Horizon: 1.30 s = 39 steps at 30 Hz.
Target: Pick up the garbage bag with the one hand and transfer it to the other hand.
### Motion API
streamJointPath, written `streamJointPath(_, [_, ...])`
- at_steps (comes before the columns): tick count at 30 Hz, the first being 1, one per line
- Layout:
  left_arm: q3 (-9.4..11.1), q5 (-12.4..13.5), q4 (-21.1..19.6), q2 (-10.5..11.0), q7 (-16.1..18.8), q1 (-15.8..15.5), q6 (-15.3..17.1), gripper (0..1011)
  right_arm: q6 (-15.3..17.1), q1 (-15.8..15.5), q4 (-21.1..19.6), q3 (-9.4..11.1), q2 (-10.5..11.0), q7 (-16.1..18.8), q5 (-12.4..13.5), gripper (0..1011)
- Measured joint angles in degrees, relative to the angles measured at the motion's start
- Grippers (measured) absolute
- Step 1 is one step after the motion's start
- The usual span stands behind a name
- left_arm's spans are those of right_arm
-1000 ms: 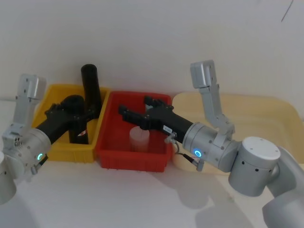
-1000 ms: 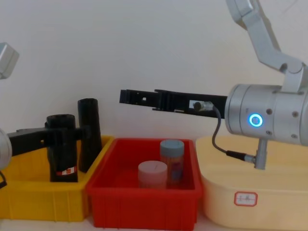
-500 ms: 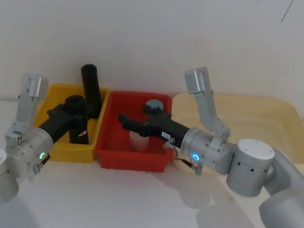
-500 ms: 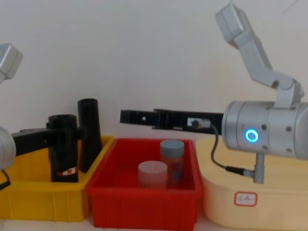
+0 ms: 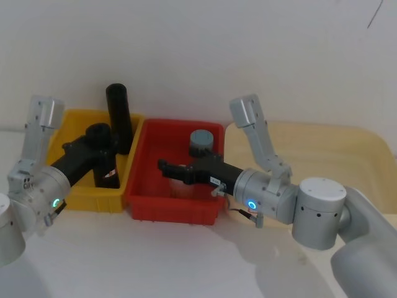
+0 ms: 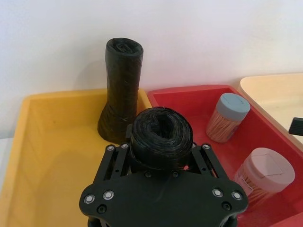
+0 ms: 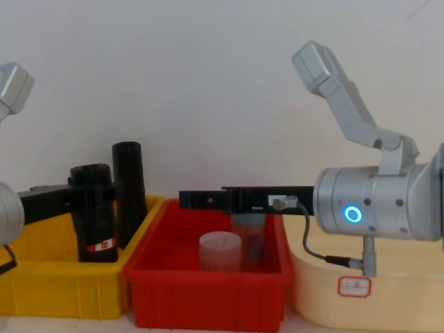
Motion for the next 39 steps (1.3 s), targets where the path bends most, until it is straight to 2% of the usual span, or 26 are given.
streamJointPath(21, [0.0,0.0,0.1,-0.1,0.0,-0.1,0.0,473,0.4,3.4,5.6,-2.6,0.3,0.5,-4.4,1001])
streamJointPath(39, [0.0,0.0,0.1,-0.1,0.0,-0.1,0.0,473,-0.1,4.8,9.1,-3.5,-0.3,1.6,-6.5,1002])
